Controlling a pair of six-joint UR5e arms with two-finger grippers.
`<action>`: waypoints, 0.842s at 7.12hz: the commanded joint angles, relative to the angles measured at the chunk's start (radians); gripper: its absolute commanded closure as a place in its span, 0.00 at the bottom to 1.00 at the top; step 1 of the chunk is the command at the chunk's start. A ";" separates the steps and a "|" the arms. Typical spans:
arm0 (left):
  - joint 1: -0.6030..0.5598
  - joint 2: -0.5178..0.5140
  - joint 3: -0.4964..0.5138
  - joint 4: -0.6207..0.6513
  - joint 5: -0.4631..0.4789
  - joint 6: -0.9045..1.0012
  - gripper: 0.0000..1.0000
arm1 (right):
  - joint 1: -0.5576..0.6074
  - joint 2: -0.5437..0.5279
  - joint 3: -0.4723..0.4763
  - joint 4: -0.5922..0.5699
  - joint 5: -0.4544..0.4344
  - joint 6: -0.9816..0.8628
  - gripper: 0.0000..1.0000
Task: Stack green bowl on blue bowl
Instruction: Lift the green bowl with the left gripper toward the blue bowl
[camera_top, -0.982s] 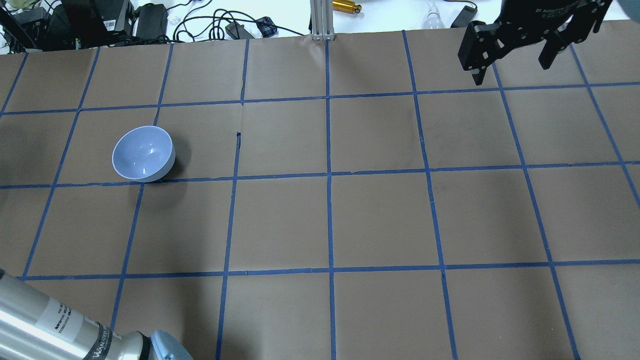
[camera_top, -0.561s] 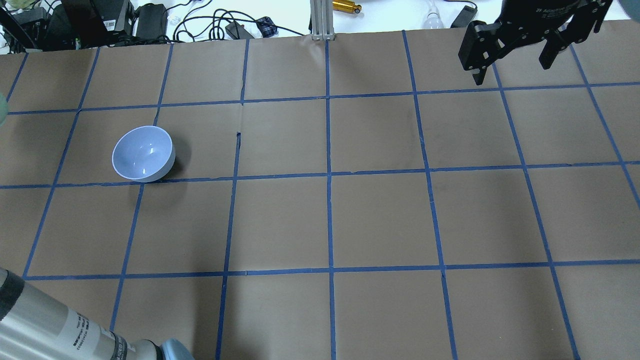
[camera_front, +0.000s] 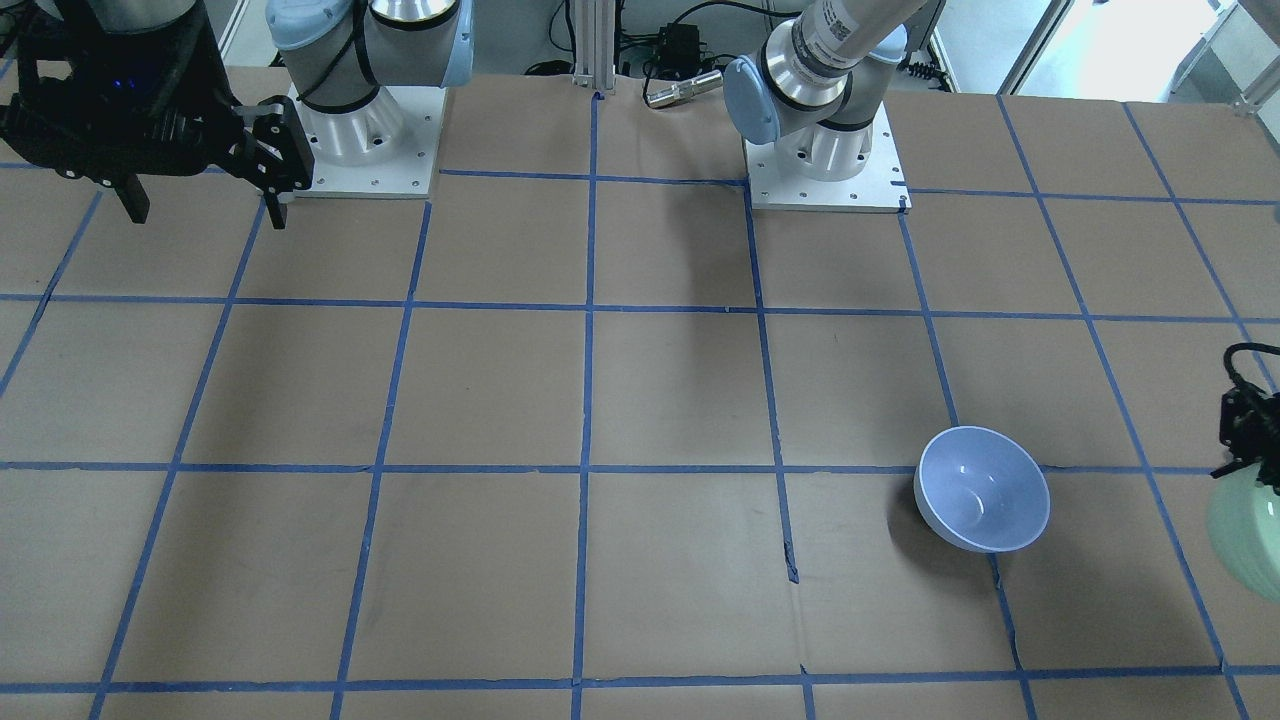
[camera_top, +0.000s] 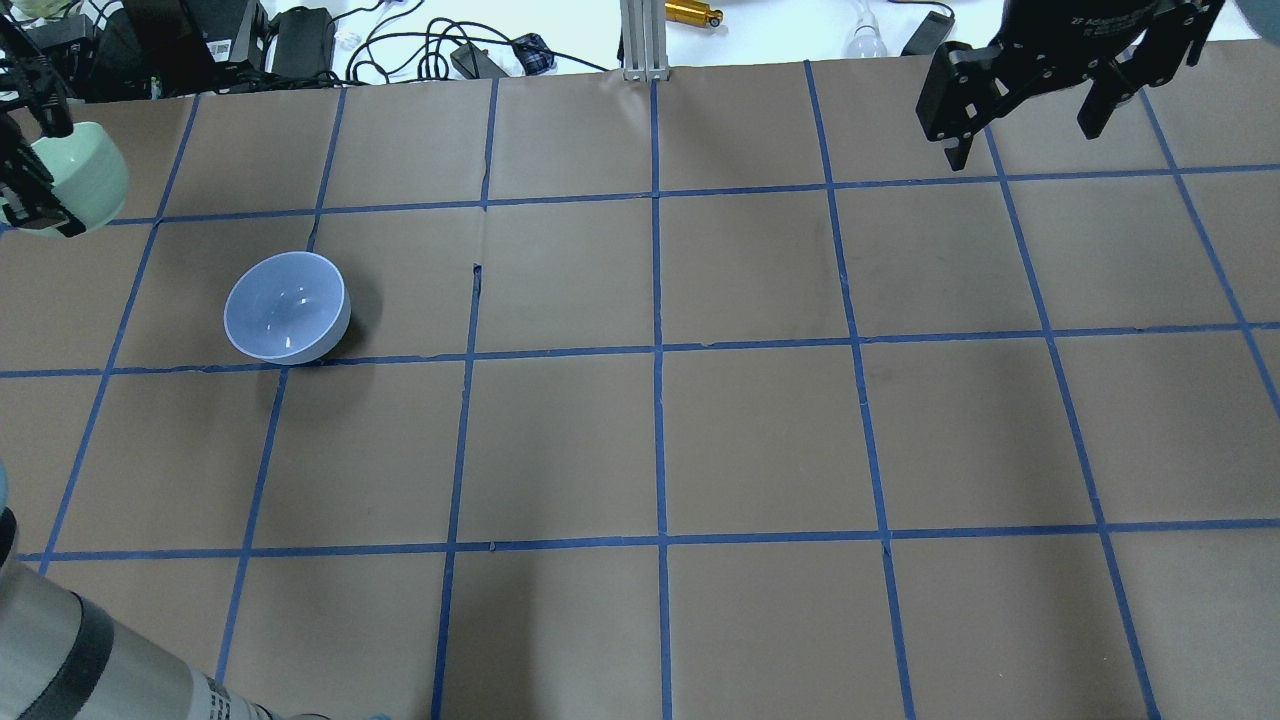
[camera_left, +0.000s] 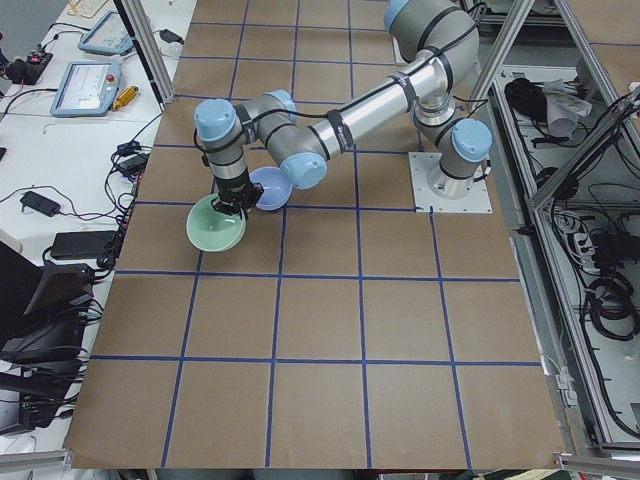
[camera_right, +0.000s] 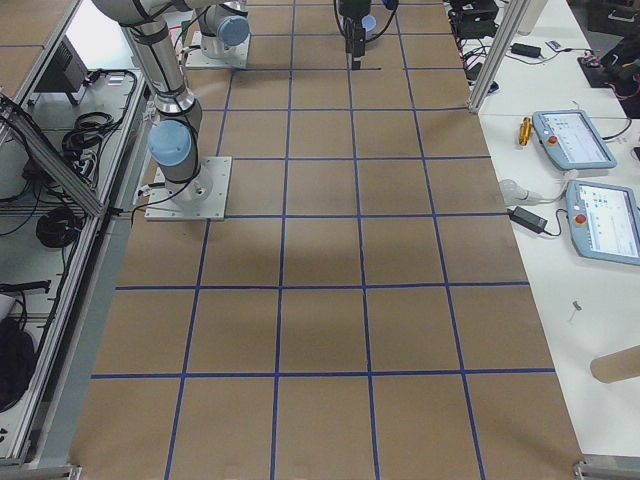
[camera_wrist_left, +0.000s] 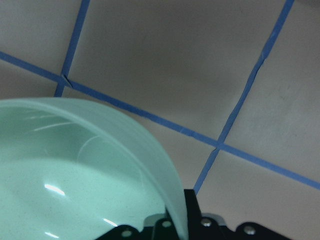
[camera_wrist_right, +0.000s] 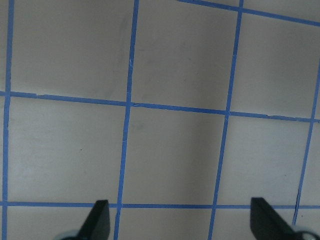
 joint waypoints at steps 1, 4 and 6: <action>-0.110 0.064 -0.076 0.006 -0.003 -0.187 1.00 | 0.000 0.000 0.000 0.000 0.000 0.000 0.00; -0.210 0.124 -0.226 0.049 0.000 -0.445 1.00 | 0.000 0.000 0.000 0.000 0.000 0.000 0.00; -0.219 0.139 -0.335 0.147 0.015 -0.458 1.00 | 0.000 0.000 0.000 0.000 0.000 0.000 0.00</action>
